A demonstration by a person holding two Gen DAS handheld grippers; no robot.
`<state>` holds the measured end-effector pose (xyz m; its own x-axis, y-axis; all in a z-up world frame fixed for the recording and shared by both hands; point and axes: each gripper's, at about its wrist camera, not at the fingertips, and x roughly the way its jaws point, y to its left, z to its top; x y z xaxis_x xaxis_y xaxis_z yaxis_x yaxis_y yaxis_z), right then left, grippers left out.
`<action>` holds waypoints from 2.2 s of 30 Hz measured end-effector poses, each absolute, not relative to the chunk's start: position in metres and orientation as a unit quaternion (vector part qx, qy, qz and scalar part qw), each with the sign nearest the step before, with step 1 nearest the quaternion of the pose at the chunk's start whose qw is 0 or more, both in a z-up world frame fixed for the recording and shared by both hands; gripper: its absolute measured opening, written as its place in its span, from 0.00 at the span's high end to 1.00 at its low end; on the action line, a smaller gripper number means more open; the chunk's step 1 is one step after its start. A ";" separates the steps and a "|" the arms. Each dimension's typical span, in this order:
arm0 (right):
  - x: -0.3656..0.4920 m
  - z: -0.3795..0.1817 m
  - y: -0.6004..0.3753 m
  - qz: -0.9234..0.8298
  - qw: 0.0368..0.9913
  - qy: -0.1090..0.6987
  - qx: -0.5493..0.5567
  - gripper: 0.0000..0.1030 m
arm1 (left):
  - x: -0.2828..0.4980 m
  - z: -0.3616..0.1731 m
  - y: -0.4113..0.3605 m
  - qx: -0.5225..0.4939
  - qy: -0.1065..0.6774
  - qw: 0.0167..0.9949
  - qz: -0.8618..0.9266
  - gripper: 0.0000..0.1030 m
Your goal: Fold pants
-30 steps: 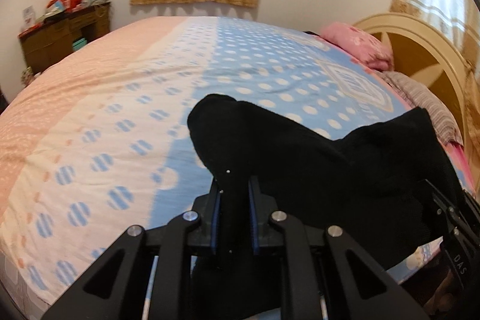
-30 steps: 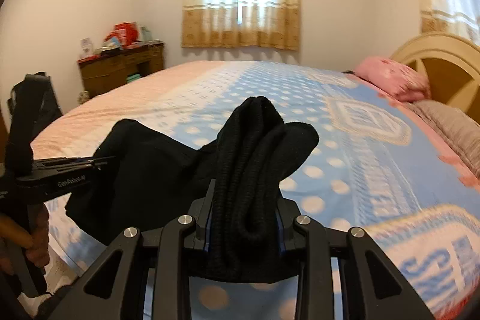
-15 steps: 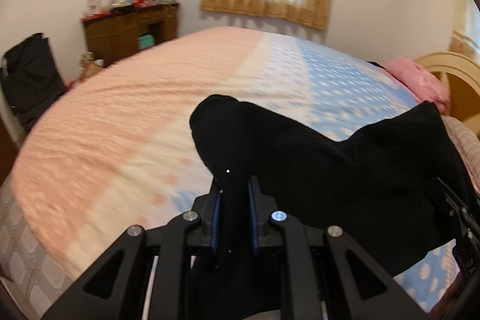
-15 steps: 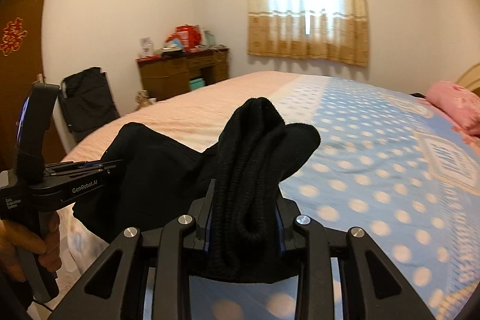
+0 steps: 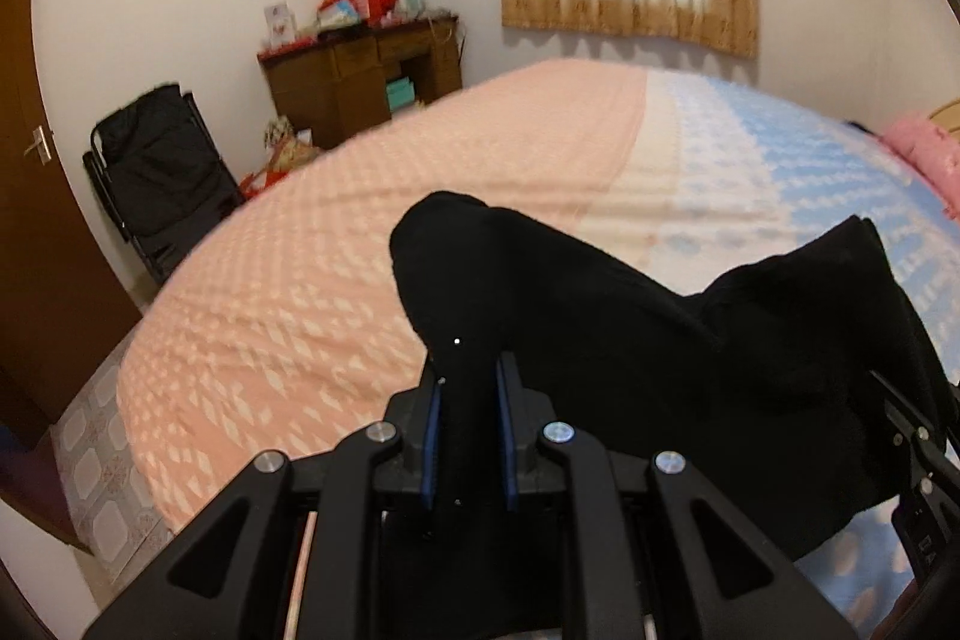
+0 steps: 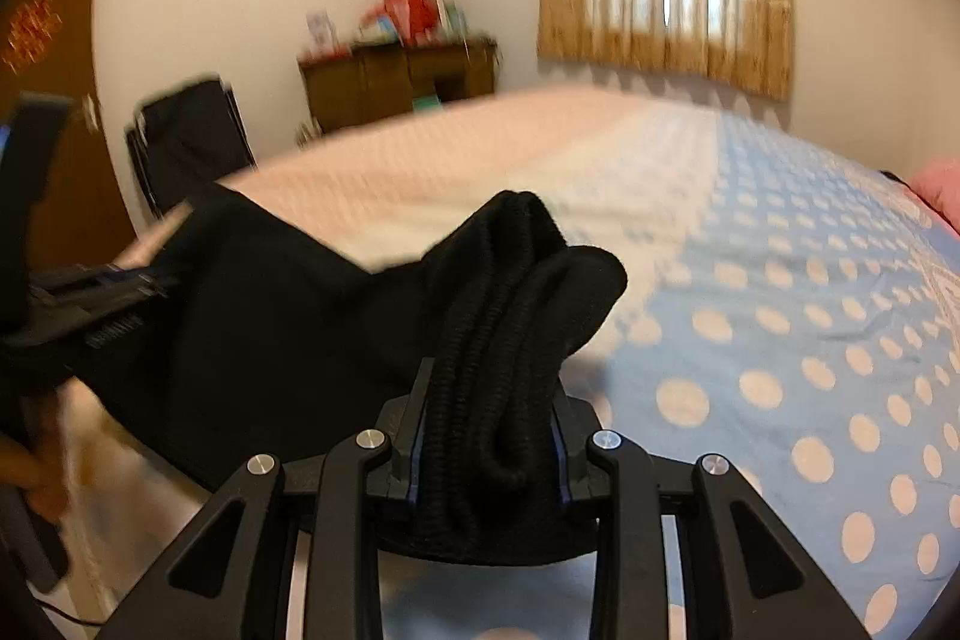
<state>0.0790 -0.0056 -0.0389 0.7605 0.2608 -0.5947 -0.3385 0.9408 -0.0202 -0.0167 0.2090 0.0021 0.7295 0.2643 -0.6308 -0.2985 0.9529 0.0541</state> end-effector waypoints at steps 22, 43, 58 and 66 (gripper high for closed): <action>0.026 -0.010 -0.039 0.144 0.956 0.254 0.007 0.47 | -0.037 -0.024 0.246 -0.051 0.376 0.900 0.215 0.01; -0.038 -0.005 -0.045 0.128 0.948 0.279 0.084 0.43 | -0.080 -0.003 0.193 -0.031 0.356 0.918 0.173 0.00; -0.076 0.028 -0.040 0.120 0.969 0.206 0.062 0.38 | -0.110 0.014 0.177 -0.011 0.320 0.932 0.171 0.00; -0.080 0.028 -0.037 0.120 0.970 0.202 0.060 0.38 | -0.119 0.017 0.178 -0.015 0.312 0.934 0.172 0.00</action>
<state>-0.0797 -0.0373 0.0281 0.8893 0.2577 -0.3778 -0.2091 0.9638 0.1652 -0.1194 0.1783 0.0172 0.7463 0.3120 -0.5879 -0.3306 0.9404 0.0794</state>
